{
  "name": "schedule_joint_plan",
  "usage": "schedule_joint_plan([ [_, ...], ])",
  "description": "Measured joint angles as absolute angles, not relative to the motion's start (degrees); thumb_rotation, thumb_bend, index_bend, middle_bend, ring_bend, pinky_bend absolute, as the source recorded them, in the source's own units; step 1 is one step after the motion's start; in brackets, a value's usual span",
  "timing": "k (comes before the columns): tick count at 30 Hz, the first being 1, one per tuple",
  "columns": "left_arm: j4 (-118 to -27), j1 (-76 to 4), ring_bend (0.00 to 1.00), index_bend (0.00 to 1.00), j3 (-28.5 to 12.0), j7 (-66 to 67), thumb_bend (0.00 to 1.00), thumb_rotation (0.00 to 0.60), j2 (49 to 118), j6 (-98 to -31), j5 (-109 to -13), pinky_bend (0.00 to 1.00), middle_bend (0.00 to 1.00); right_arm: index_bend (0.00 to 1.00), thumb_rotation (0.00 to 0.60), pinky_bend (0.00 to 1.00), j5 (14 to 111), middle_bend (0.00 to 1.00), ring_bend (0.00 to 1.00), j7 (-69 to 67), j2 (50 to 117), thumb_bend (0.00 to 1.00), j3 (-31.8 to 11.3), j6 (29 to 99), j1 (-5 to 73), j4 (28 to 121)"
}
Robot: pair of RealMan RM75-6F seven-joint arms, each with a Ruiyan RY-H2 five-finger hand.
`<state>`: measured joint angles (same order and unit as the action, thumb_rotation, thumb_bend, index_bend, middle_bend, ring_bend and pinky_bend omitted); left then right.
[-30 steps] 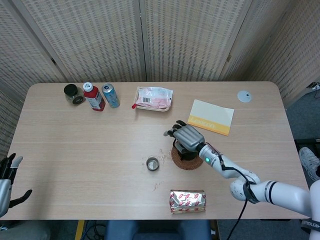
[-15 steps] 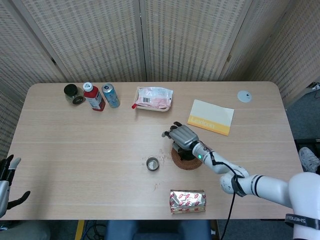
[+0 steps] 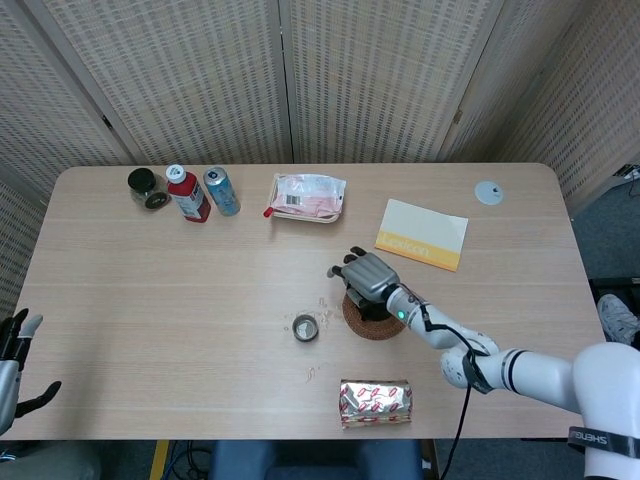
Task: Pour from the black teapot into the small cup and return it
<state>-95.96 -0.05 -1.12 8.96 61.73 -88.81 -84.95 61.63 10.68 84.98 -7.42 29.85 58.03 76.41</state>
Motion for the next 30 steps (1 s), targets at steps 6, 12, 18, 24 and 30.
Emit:
schedule_joint_plan([
  [6,-95.82,-0.09,0.00,0.03,-1.40,8.72,0.18,0.600,61.54,-89.19,-85.19,0.00,0.00,0.23,0.600,0.08,61.21,0.44,0.14,11.65,83.05,0.58,-6.47,31.44,57.52,79.18],
  [12,-95.65,0.05,0.00,0.03,-1.45,8.39,0.18,0.600,61.49,-89.50,-85.32,0.00,0.00,0.23,0.600,0.08,61.56,0.44,0.14,12.59,80.10,0.58,-5.77,34.42,56.34,83.84],
  [18,-95.40,0.31,0.00,0.03,-1.39,7.86,0.18,0.600,61.55,-89.90,-85.57,0.00,0.00,0.23,0.600,0.08,63.58,0.44,0.16,14.27,75.37,0.58,-4.21,39.20,53.74,90.76],
  [24,-95.42,0.45,0.00,0.03,-1.29,7.62,0.18,0.600,61.40,-89.99,-85.79,0.00,0.00,0.23,0.600,0.08,65.91,0.43,0.20,16.72,69.60,0.58,-1.57,44.84,49.65,97.99],
  [30,-95.66,0.21,0.00,0.03,-1.26,7.83,0.18,0.600,61.62,-89.78,-86.22,0.00,0.00,0.23,0.600,0.08,67.82,0.36,0.21,20.07,65.70,0.33,1.03,48.27,46.41,102.06],
])
